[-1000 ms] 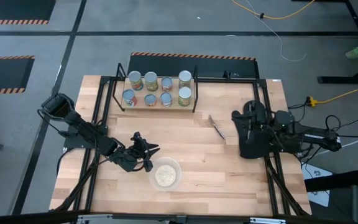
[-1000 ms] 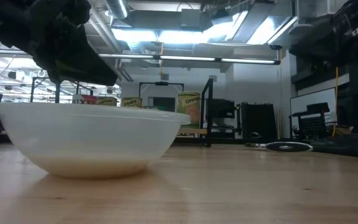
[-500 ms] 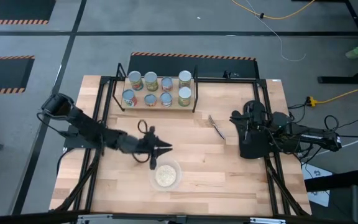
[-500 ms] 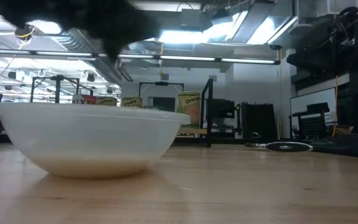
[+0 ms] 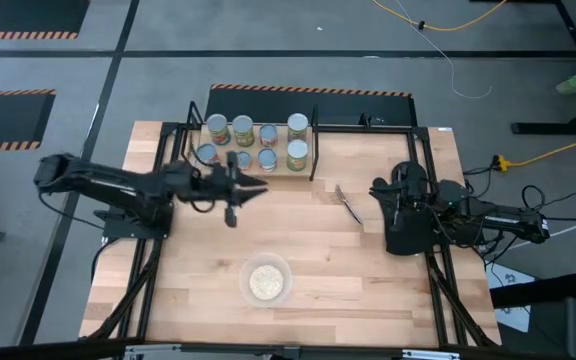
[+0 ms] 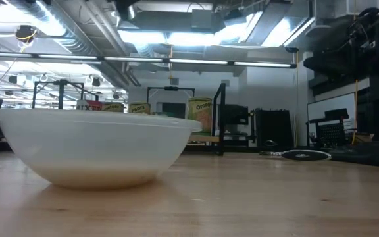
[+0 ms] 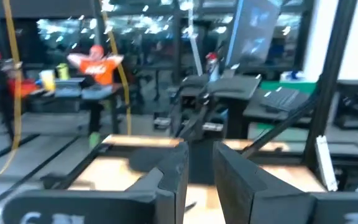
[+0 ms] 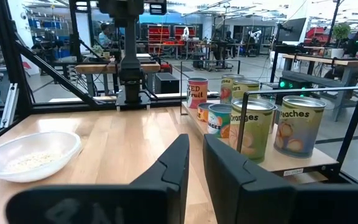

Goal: Pick and place cans onto a shelf
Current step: Return to Home Position

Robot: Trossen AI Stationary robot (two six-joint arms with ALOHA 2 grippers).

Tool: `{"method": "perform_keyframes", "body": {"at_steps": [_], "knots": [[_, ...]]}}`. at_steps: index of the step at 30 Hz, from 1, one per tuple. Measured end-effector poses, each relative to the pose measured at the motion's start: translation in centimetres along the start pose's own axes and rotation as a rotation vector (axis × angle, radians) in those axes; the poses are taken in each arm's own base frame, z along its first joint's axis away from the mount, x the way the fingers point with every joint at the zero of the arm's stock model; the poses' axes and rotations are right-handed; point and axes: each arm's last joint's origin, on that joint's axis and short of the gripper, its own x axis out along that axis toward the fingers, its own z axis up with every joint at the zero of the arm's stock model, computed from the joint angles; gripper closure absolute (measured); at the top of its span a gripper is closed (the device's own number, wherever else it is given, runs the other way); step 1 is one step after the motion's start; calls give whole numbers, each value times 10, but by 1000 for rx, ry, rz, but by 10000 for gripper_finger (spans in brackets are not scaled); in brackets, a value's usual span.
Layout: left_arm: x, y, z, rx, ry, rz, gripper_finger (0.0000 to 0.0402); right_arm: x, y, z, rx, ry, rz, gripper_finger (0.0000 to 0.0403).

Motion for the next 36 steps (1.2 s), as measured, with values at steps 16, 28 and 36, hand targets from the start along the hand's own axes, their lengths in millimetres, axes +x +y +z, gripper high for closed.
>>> {"method": "perform_keyframes", "body": {"at_steps": [16, 28, 36], "knots": [[-99, 9, 23, 87, 142, 52, 333, 0, 0, 0, 1, -1, 0, 350], [-114, 11, -35, 95, 166, 48, 333, 0, 0, 0, 1, -1, 0, 350], [-127, 14, -68, 84, 119, 51, 333, 0, 0, 0, 1, -1, 0, 350]]}}
